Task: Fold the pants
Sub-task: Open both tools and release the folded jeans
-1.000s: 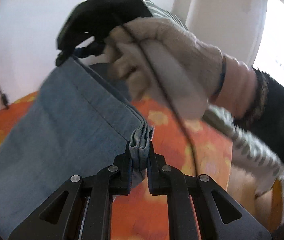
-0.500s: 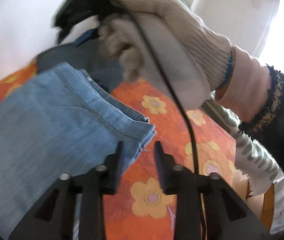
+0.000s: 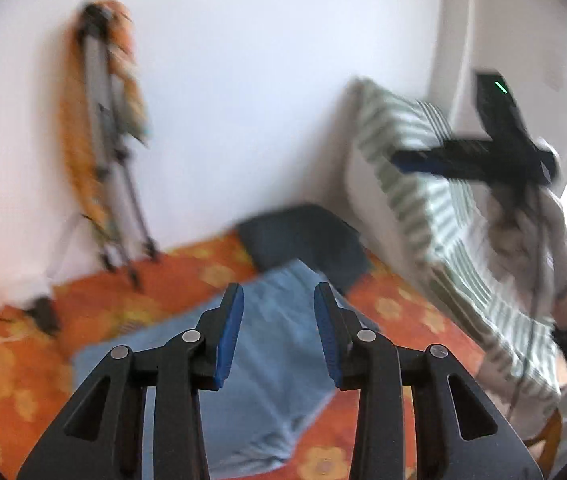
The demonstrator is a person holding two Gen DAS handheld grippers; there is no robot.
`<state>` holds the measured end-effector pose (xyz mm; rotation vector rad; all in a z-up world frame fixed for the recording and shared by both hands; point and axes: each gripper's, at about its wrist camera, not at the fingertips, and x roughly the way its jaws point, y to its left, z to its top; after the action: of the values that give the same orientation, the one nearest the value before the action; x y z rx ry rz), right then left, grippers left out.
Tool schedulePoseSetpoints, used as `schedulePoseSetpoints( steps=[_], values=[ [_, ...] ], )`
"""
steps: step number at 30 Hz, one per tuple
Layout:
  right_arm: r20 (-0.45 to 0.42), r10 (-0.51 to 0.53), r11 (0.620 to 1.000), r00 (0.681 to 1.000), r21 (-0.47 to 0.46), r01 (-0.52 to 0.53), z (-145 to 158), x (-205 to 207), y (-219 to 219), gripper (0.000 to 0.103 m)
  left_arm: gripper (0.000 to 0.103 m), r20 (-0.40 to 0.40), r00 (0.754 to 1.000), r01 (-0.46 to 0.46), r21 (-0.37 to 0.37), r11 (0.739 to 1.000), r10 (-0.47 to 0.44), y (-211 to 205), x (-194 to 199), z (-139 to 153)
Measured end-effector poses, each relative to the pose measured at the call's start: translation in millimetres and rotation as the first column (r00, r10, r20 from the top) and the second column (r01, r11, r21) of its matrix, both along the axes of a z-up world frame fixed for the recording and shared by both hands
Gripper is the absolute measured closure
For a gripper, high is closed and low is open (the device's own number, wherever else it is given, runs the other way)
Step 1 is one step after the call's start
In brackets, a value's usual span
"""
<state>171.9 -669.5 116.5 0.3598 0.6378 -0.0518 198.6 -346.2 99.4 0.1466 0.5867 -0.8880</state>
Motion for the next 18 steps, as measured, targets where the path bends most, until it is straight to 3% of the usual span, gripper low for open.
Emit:
schedulePoseSetpoints(
  steps=[3, 7, 10, 13, 18],
  values=[
    [-0.002, 0.017, 1.0, 1.0, -0.018, -0.017, 8, -17, 21, 0.06, 0.068, 0.017, 0.999, -0.043, 0.004, 0.999, 0.043, 27, 5, 11],
    [-0.02, 0.066, 0.998, 0.998, 0.0, -0.066, -11, -40, 56, 0.06, 0.06, -0.033, 0.994, -0.109, -0.022, 0.994, 0.108, 65, 18, -4],
    [-0.075, 0.118, 0.993, 0.99, -0.016, -0.119, -47, -58, 95, 0.06, 0.06, -0.063, 0.986, -0.154, 0.005, 0.988, 0.154, 91, 19, -33],
    [-0.128, 0.15, 0.986, 0.98, -0.057, -0.158, -83, -68, 128, 0.06, 0.06, -0.156, 0.968, -0.193, 0.029, 0.981, 0.195, 122, 28, -71],
    [-0.2, 0.215, 0.967, 0.956, -0.094, -0.237, -149, -81, 183, 0.06, 0.058, -0.303, 0.914, -0.264, 0.056, 0.963, 0.269, 164, 40, -144]
  ],
)
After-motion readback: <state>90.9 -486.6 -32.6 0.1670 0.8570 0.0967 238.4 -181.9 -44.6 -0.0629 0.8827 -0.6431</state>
